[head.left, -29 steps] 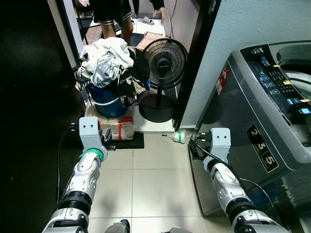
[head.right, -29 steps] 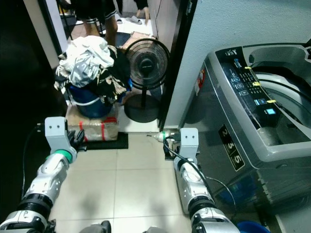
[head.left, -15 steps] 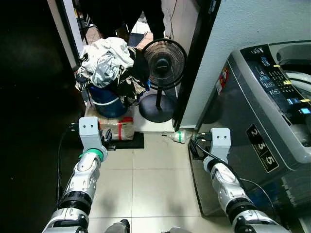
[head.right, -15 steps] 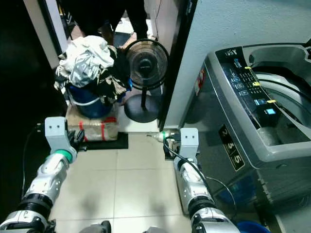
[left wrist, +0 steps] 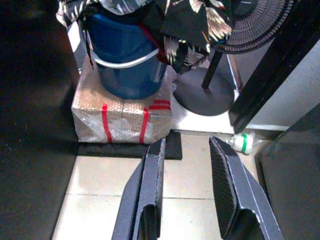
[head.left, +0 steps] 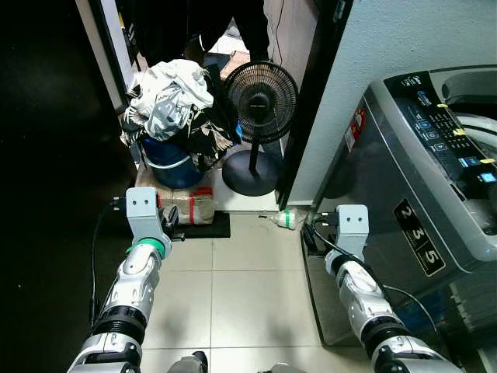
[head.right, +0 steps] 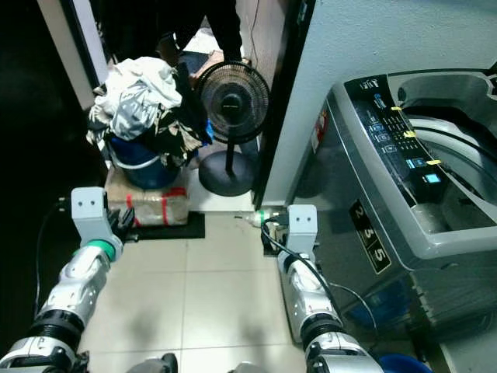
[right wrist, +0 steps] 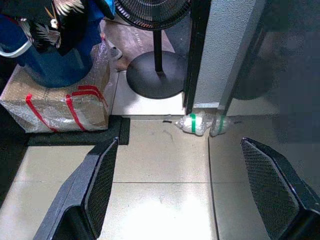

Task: Clothes washing

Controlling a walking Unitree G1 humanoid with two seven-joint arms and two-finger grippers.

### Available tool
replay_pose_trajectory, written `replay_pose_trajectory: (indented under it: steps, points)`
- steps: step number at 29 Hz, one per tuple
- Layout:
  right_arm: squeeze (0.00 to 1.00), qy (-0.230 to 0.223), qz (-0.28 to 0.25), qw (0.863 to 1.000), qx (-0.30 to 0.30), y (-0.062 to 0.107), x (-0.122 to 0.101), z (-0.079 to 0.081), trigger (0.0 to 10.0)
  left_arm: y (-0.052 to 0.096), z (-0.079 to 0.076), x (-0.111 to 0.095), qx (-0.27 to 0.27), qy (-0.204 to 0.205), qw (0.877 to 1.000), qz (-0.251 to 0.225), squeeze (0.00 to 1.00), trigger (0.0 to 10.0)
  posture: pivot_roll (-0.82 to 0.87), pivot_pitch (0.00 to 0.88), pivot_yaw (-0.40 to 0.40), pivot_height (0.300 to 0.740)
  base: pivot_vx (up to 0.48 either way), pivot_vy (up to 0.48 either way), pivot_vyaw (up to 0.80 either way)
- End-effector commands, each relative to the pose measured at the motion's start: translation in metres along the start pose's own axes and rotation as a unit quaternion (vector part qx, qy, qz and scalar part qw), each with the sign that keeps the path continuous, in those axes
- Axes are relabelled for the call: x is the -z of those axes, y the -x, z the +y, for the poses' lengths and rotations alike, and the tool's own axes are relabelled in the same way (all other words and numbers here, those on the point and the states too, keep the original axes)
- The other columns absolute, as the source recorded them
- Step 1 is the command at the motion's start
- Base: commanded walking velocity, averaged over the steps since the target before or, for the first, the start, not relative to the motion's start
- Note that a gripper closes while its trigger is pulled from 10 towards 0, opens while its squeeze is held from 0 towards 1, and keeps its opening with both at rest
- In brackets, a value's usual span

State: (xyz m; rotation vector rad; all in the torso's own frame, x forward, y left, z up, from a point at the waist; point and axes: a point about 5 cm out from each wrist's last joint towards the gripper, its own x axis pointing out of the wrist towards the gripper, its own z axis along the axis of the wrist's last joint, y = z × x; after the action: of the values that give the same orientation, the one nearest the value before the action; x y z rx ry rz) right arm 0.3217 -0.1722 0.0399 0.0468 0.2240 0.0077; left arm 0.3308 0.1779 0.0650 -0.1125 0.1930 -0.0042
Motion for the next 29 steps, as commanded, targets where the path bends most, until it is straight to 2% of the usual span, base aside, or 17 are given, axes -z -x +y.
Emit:
replay_pose_trajectory:
  steps: [1,29]
  points:
    - [0.00,0.003,0.010,1.000,-0.002,0.0007,0.0034,-0.0003,10.0,0.0008,0.0000,0.0054,0.000,0.007,1.000,0.012,0.00,10.0,-0.04,0.000,-0.003,0.740,0.000,0.000,0.00]
    - [0.00,0.003,0.009,1.000,0.001,0.0007,0.0030,-0.0008,10.0,0.0008,0.0008,0.0044,-0.003,0.007,1.000,0.010,0.00,10.0,-0.04,0.000,0.000,0.740,0.000,0.000,0.00]
